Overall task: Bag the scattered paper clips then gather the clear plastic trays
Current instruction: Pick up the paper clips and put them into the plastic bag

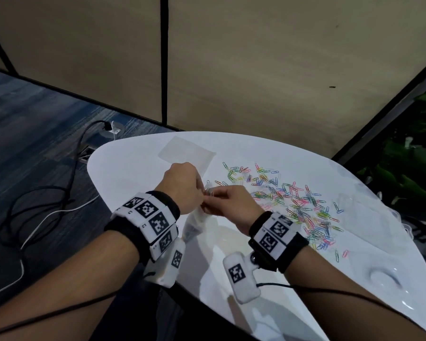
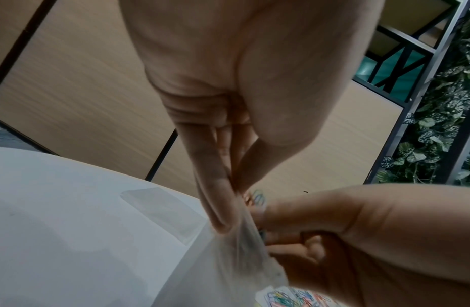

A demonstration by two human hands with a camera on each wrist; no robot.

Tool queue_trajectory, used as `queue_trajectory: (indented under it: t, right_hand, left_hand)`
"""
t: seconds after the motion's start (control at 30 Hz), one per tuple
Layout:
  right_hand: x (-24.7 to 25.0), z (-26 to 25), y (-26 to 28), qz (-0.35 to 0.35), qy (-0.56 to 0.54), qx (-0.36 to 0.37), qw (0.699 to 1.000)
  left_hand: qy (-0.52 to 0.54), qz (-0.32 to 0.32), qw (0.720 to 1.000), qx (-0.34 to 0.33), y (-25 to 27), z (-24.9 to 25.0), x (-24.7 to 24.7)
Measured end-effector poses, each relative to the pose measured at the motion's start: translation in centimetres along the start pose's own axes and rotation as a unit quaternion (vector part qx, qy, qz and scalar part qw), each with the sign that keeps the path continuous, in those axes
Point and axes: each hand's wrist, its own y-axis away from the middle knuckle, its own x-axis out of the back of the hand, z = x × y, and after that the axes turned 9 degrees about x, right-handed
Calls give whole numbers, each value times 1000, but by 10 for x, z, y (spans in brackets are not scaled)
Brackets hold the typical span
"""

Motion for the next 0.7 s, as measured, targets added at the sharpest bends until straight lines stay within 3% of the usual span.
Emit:
queue_trajectory:
  t: [0.1, 0.27, 0.53, 0.7]
  right_hand:
    - [-6, 7, -1, 14, 182, 41, 982]
    - [-4, 0, -1, 37, 323, 95, 941]
    - [-4, 3, -6, 60, 329, 128, 934]
    - [-1, 1, -4, 32, 360, 120, 925]
  left_hand:
    - [-8, -9, 1000, -8, 1, 2, -3]
    - [-10, -17, 1000, -17, 1, 2, -5]
    - [1, -10, 1000, -13, -4, -1, -4]
    - [7, -5, 1000, -10, -3, -2, -3]
